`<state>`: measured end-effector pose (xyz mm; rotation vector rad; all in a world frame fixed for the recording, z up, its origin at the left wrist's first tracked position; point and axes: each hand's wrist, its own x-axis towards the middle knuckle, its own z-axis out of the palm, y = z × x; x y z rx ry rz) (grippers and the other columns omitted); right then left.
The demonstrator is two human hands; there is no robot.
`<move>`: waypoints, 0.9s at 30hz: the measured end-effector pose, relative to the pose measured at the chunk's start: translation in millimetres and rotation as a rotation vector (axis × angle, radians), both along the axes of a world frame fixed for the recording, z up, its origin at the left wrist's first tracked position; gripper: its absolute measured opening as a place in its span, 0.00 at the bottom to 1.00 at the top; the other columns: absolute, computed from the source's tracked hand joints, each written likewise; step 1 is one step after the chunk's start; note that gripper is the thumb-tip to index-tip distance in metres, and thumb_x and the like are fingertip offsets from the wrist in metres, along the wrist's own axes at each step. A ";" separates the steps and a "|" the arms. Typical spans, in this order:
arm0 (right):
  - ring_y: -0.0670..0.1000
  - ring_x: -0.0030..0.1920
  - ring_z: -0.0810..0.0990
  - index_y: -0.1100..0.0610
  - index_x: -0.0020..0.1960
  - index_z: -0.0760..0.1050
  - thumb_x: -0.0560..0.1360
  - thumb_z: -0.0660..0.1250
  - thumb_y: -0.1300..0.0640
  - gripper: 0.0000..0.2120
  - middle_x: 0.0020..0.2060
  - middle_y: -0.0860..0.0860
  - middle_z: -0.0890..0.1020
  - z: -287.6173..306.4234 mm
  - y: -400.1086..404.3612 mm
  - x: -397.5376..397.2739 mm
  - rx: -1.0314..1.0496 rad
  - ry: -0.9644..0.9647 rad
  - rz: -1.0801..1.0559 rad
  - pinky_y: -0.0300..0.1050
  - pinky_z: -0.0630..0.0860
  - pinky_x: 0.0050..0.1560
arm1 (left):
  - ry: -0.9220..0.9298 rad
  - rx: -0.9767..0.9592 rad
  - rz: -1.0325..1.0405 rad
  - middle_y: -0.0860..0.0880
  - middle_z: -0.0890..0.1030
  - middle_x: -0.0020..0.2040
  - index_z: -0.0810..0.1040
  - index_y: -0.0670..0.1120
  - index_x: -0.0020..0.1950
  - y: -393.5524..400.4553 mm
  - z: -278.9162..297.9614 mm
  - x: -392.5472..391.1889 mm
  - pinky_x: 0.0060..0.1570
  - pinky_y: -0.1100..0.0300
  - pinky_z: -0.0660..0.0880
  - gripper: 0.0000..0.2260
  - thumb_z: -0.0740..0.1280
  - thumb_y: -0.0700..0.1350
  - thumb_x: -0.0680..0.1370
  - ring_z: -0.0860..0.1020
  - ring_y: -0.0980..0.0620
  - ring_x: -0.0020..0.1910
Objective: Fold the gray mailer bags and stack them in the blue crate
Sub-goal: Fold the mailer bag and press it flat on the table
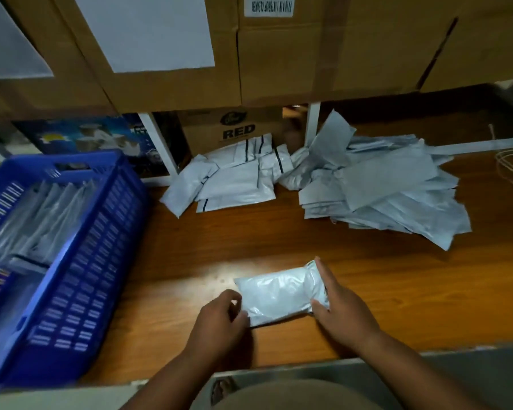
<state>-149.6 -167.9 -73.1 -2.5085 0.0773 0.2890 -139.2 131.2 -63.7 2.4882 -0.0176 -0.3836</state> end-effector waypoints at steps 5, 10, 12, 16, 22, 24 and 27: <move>0.45 0.48 0.80 0.37 0.85 0.43 0.80 0.66 0.35 0.44 0.58 0.44 0.83 2.3 -37.1 -27.8 -0.103 0.022 0.052 0.45 0.79 0.42 | -0.432 0.268 -0.464 0.49 0.75 0.71 0.76 0.51 0.71 -29.2 4.1 -43.2 0.68 0.57 0.71 0.22 0.64 0.62 0.82 0.72 0.49 0.69; 0.51 0.62 0.78 0.44 0.86 0.43 0.79 0.60 0.28 0.45 0.71 0.48 0.75 20.9 -34.6 -29.0 -0.347 -0.169 0.060 0.47 0.79 0.53 | -0.369 0.411 -0.409 0.44 0.55 0.87 0.59 0.46 0.86 -48.1 -3.2 -40.1 0.84 0.54 0.45 0.36 0.52 0.67 0.85 0.51 0.46 0.86; 0.54 0.63 0.75 0.48 0.85 0.52 0.80 0.60 0.31 0.40 0.69 0.51 0.74 29.1 -18.5 -27.2 -0.419 -0.322 0.105 0.52 0.77 0.59 | -0.329 0.456 -0.437 0.46 0.47 0.87 0.52 0.47 0.88 -49.4 0.1 -36.2 0.84 0.51 0.44 0.38 0.49 0.69 0.85 0.43 0.48 0.86; 0.62 0.83 0.58 0.52 0.86 0.52 0.82 0.59 0.35 0.40 0.84 0.60 0.58 21.8 29.0 -22.5 -0.445 -0.360 0.416 0.67 0.59 0.79 | -0.257 0.491 -0.531 0.47 0.35 0.86 0.39 0.47 0.87 -45.4 -13.1 -31.3 0.84 0.46 0.44 0.40 0.44 0.71 0.84 0.33 0.50 0.84; 0.57 0.85 0.37 0.55 0.87 0.48 0.84 0.47 0.33 0.40 0.86 0.58 0.46 -10.2 43.1 -15.3 -0.528 -0.235 0.551 0.73 0.37 0.80 | -0.228 0.449 -0.499 0.45 0.32 0.85 0.36 0.46 0.86 -43.2 -32.6 -41.7 0.83 0.44 0.44 0.36 0.44 0.65 0.87 0.30 0.50 0.83; 0.59 0.86 0.44 0.57 0.87 0.52 0.84 0.49 0.33 0.40 0.86 0.59 0.51 -8.7 40.3 -15.7 -0.546 -0.247 0.525 0.72 0.40 0.81 | -0.238 0.404 -0.459 0.46 0.32 0.85 0.36 0.47 0.86 -41.5 -30.2 -37.5 0.84 0.45 0.43 0.34 0.46 0.62 0.86 0.31 0.51 0.84; 0.61 0.86 0.40 0.58 0.87 0.45 0.83 0.52 0.35 0.42 0.86 0.61 0.43 -2.6 48.3 -15.1 -0.591 -0.265 0.489 0.69 0.37 0.81 | -0.291 0.422 -0.479 0.44 0.35 0.86 0.39 0.46 0.87 -43.0 -25.5 -18.4 0.84 0.44 0.43 0.36 0.50 0.60 0.84 0.33 0.48 0.85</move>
